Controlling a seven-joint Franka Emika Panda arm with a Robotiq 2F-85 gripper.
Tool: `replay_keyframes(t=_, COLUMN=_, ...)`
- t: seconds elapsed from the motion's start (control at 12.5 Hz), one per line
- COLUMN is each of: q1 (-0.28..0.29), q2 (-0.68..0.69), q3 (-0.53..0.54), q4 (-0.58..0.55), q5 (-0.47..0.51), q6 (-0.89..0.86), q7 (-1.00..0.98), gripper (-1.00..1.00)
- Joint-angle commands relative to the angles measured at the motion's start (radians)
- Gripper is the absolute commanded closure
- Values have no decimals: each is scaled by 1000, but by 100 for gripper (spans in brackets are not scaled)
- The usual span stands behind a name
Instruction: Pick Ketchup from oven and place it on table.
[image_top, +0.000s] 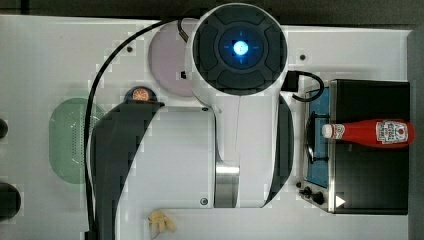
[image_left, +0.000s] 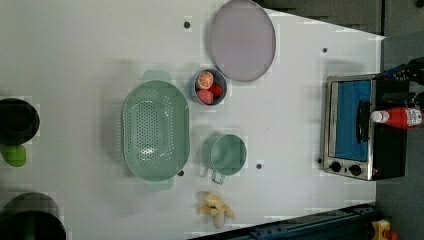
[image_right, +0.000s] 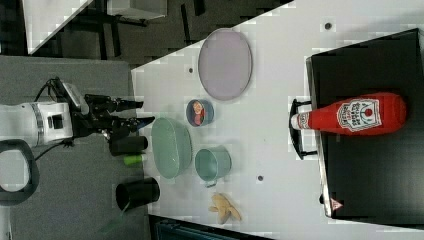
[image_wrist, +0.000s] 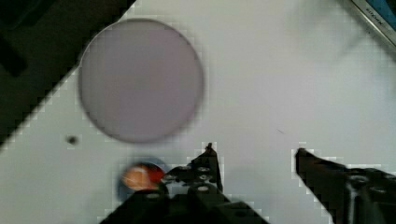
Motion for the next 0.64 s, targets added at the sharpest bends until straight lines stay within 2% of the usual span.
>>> replay_keyframes(t=0.08, q1=-39, q2=-365, q3=-13, q4=-162, q5=-39, q6=-188, q7=12, gripper=-59)
replay_keyframes(t=0.24, q1=-40, q2=-365, q3=-16, q4=-162, q5=-39, q6=-188, q7=12, gripper=-99)
replay_keyframes(t=0.64, q1=-57, q2=-343, q3=-98, q4=-162, q5=-39, q6=-164, q7=12, gripper=-100)
